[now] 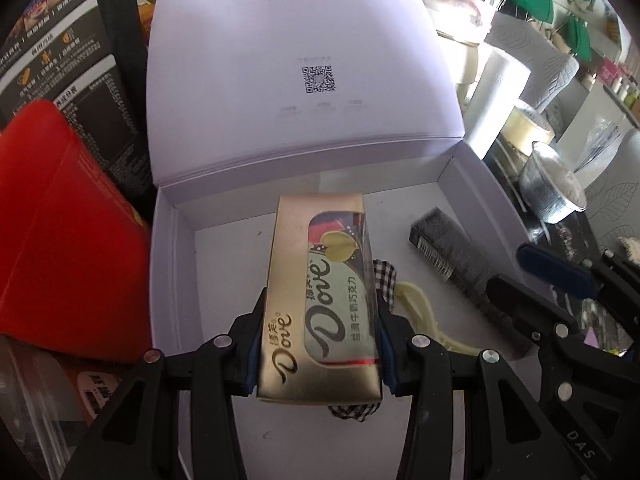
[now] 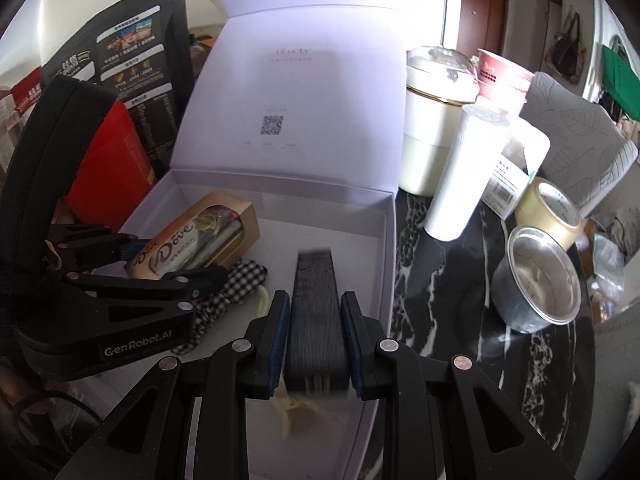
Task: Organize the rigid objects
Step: 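Open both tools to drop the Dove box and black box into the white box, then withdraw both tools from the white box back over the table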
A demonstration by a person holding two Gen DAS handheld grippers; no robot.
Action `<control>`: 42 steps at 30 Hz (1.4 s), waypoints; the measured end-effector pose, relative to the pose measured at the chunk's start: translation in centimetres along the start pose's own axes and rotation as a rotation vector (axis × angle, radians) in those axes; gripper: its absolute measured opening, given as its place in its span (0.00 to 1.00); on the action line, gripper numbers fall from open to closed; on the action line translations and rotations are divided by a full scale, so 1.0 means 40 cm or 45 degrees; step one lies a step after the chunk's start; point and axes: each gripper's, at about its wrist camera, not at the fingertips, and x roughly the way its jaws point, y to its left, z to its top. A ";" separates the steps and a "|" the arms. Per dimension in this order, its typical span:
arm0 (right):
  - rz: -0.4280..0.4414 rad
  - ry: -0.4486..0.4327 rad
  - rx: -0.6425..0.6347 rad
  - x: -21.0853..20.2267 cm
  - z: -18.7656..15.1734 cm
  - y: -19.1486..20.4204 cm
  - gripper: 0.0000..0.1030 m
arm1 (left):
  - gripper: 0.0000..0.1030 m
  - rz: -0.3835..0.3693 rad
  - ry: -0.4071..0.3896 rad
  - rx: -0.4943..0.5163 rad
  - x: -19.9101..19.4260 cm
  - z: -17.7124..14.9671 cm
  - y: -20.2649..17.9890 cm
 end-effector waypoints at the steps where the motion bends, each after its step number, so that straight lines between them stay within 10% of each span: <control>1: 0.000 0.007 0.005 0.002 -0.001 -0.003 0.34 | 0.44 0.014 0.004 0.002 -0.001 -0.001 -0.002; 5: 0.000 0.004 0.019 -0.008 -0.003 -0.014 0.35 | 0.51 0.039 -0.004 0.000 -0.010 0.001 -0.002; 9: 0.010 -0.016 0.029 -0.031 0.000 -0.020 0.35 | 0.88 0.017 -0.034 0.000 -0.033 0.006 -0.003; 42: -0.116 -0.274 0.027 -0.344 0.004 -0.025 0.37 | 0.88 -0.049 -0.307 0.143 -0.336 -0.031 -0.082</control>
